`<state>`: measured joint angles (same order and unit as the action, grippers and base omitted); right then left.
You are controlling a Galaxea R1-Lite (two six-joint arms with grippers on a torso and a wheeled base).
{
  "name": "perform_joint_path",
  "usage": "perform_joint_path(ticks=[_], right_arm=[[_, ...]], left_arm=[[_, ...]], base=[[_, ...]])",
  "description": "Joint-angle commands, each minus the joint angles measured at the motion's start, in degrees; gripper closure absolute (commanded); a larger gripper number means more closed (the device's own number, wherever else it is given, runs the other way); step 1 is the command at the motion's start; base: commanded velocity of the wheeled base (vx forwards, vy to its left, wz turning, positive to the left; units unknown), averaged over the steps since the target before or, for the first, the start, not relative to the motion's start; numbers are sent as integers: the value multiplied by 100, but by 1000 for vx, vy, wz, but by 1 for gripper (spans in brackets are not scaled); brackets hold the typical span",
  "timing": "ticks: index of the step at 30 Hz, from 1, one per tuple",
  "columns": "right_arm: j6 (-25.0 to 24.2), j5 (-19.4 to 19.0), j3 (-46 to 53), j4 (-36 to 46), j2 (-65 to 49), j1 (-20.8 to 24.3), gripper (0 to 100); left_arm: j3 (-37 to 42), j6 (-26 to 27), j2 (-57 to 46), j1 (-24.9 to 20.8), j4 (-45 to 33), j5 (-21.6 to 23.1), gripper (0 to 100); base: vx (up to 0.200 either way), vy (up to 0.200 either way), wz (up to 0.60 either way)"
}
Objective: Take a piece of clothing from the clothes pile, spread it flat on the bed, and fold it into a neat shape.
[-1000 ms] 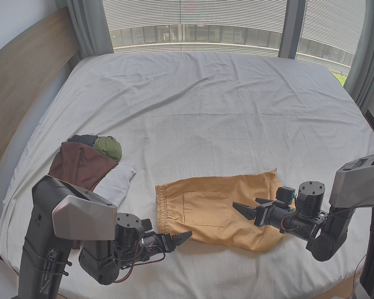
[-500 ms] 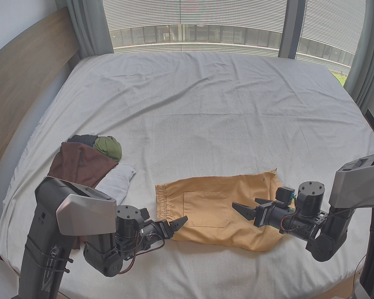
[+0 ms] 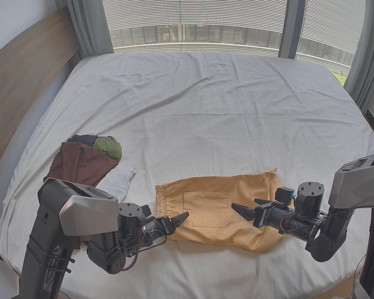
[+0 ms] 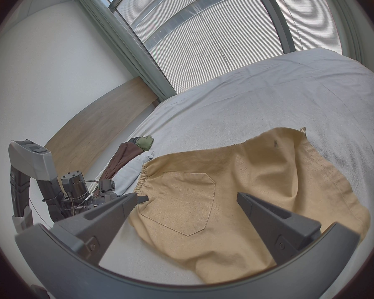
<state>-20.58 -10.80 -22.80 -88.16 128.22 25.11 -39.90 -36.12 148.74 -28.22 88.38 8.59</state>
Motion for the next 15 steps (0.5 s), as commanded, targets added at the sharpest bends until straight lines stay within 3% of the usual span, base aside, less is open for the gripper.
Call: perform_joint_path(ticks=[1,2,3,15], right_arm=[[1,-1,-32,-8,-8,2,0],[1,-1,-32,-8,-8,2,0],[1,8,-32,-8,-8,2,0],[1,-1,-23,1,1,2,0]], left_arm=[[-27,-18,33,1,4,2,0],[-27,-18,33,1,4,2,0],[-27,-18,33,1,4,2,100],[-141,-62,-38,247,30,-16,100]], base=[[0,0,0],[0,0,0],[0,0,0],[0,0,0]])
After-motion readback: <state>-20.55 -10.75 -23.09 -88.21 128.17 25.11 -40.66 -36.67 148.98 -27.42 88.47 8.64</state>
